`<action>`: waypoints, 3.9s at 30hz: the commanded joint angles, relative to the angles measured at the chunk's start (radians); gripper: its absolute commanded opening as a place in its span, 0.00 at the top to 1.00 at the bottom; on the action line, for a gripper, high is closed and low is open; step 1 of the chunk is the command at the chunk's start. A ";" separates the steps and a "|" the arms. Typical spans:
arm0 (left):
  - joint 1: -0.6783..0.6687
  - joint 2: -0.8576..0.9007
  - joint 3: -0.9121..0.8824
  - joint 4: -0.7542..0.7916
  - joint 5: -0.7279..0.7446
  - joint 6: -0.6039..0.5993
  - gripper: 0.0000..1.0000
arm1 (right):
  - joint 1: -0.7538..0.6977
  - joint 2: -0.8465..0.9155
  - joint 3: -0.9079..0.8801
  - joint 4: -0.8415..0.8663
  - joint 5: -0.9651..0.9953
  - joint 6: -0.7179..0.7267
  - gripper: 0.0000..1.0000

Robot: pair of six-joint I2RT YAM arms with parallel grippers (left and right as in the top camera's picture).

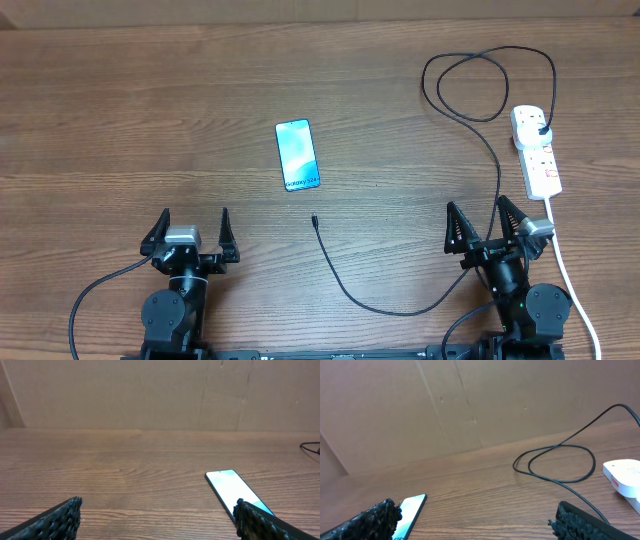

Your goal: Plug charger to phone and switch on socket

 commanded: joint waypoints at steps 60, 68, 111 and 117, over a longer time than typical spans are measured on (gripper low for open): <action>0.008 -0.010 -0.003 0.001 0.005 0.023 0.00 | 0.002 -0.009 -0.010 -0.001 -0.004 -0.001 0.00; 0.008 -0.010 -0.003 0.005 -0.013 0.023 0.00 | 0.002 -0.009 -0.010 -0.001 -0.004 -0.001 0.00; 0.007 -0.010 0.003 0.028 0.039 0.023 0.01 | 0.002 -0.009 -0.010 -0.001 -0.004 -0.001 0.00; 0.008 -0.010 0.062 0.015 0.106 0.018 0.00 | 0.002 -0.009 -0.010 -0.001 -0.004 -0.001 0.00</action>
